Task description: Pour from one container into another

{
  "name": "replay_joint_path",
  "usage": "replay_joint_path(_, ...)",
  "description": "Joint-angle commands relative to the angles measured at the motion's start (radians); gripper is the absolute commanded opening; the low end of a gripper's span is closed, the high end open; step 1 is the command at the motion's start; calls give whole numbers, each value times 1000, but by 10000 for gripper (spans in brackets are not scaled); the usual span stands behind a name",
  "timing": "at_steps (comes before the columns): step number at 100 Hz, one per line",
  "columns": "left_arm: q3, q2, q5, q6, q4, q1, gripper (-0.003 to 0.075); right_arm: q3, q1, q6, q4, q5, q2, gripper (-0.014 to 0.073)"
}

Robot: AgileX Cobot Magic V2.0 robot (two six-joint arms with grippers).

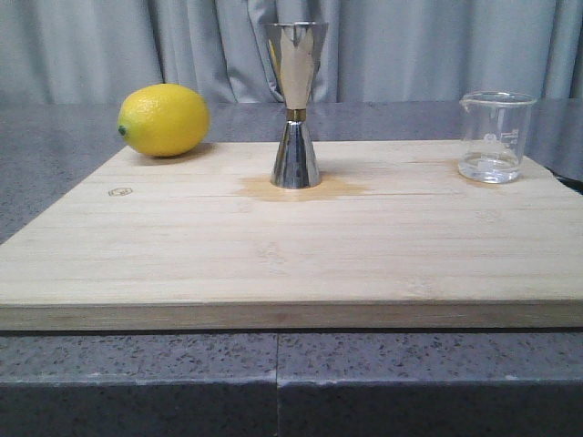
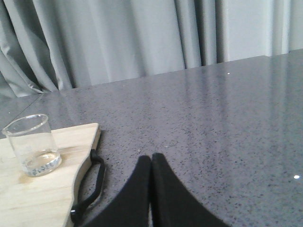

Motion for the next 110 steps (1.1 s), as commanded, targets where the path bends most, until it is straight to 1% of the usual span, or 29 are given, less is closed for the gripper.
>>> replay_joint_path(1, 29, -21, -81, -1, -10, 2, -19, 28, 10, -8, 0, -174, -20, -72)
replay_joint_path(3, 29, -21, -81, -1, -10, 2, -19, 24, 13, -8, 0, -133, -20, -72)
replay_joint_path(6, 29, -21, -81, -1, -10, 2, -19, 18, 18, -8, 0, -112, -20, -72)
replay_joint_path(15, 29, -21, -81, -1, -10, 2, -19, 24, 35, -8, -4, -110, -20, -72)
replay_joint_path(43, 29, -21, -81, -1, -10, 2, -19, 24, 34, -15, -37, -97, -20, -72)
replay_joint_path(47, 29, -21, -81, -1, -10, 2, -19, 24, 34, -56, -13, -96, -20, -72)
replay_joint_path(52, 29, -21, -81, -1, -10, 2, -19, 24, 34, -161, 20, -96, -20, -72)
replay_joint_path(59, 29, -21, -81, -1, -10, 2, -19, 24, 34, -250, 48, -101, -20, -72)
replay_joint_path(110, 29, -21, -81, -1, -10, 2, -19, 24, 34, -252, 48, -115, -20, -72)
